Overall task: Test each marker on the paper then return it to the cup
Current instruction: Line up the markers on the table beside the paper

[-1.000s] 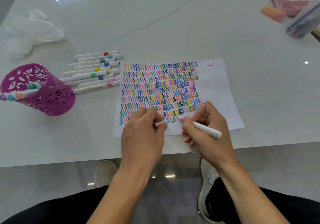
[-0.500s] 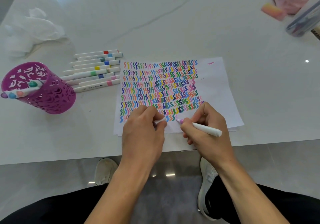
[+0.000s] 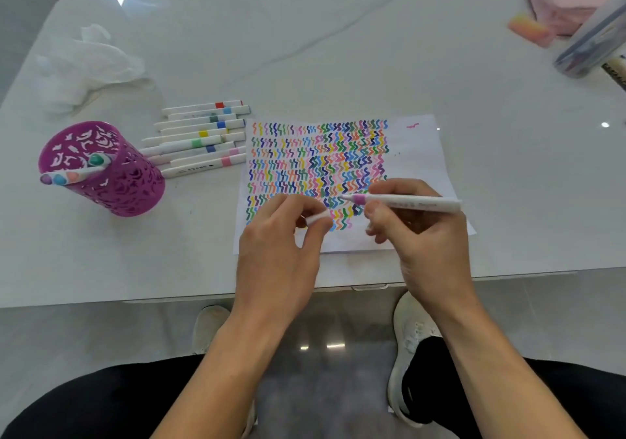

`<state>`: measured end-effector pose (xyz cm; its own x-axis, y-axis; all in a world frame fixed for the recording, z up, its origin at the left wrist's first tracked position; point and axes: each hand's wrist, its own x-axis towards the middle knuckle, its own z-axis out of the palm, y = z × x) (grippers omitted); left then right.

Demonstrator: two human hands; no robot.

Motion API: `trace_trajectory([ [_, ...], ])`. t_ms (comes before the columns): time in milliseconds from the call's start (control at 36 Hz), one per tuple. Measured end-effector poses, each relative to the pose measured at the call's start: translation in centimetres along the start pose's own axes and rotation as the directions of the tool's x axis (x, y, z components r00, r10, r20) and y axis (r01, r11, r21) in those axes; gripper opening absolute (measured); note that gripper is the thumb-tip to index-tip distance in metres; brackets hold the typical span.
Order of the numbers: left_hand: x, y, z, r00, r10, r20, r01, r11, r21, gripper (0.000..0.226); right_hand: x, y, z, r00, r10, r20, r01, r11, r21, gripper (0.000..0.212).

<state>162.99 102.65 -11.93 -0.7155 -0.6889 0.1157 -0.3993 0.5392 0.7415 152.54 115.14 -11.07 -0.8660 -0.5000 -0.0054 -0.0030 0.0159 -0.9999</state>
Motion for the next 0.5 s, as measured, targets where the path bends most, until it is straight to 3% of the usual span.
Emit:
trace_trajectory([
  [83, -0.1, 0.1, -0.6, 0.99, -0.135, 0.042, 0.141, 0.966, -0.215, 0.005, -0.1, -0.4, 0.4, 1.0, 0.002, 0.028, -0.004, 0.998, 0.064, 0.005],
  [222, -0.1, 0.0, -1.3, 0.958, -0.262, 0.114, 0.28, 0.779, -0.56, 0.006, -0.5, -0.6, 1.3, 0.999, 0.019, 0.048, -0.026, 0.988, 0.15, 0.014],
  [361, -0.2, -0.3, -1.4, 0.947, -0.288, 0.139, 0.307, 0.694, -0.651, 0.014, -0.6, -0.6, 2.1, 0.997, 0.03, 0.077, -0.042, 0.987, 0.158, 0.012],
  [500, -0.2, -0.3, -1.5, 0.956, -0.24, 0.171, 0.292, 0.69, -0.662, 0.015, -0.5, -0.4, 2.6, 0.995, 0.044, 0.094, -0.057, 0.989, 0.136, 0.011],
])
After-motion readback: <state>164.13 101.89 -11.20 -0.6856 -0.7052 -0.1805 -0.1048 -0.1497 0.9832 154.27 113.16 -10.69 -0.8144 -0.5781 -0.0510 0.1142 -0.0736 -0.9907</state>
